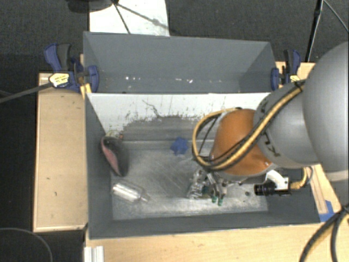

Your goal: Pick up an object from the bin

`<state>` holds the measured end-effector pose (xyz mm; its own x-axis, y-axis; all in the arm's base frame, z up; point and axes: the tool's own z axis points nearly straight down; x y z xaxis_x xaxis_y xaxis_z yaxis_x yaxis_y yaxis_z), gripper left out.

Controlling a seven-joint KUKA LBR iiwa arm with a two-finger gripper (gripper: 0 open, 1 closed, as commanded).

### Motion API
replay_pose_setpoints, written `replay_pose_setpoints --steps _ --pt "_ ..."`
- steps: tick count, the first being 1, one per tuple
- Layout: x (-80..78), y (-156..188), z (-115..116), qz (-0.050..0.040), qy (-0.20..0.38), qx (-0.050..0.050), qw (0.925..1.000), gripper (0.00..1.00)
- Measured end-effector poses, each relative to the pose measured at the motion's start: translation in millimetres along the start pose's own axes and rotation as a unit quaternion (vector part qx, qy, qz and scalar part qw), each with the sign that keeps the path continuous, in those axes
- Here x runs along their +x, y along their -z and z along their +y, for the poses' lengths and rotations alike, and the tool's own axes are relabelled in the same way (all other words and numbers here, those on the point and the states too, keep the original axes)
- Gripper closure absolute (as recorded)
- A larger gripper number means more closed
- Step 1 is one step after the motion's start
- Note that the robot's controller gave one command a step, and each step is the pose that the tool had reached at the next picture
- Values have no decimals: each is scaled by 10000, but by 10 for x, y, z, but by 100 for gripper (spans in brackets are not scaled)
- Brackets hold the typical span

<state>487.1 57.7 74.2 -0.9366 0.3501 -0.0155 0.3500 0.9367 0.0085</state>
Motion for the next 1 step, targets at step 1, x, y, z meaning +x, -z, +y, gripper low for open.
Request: replay_pose_setpoints --steps 1 --pt "-151 1672 -97 36 31 22 10000 100"
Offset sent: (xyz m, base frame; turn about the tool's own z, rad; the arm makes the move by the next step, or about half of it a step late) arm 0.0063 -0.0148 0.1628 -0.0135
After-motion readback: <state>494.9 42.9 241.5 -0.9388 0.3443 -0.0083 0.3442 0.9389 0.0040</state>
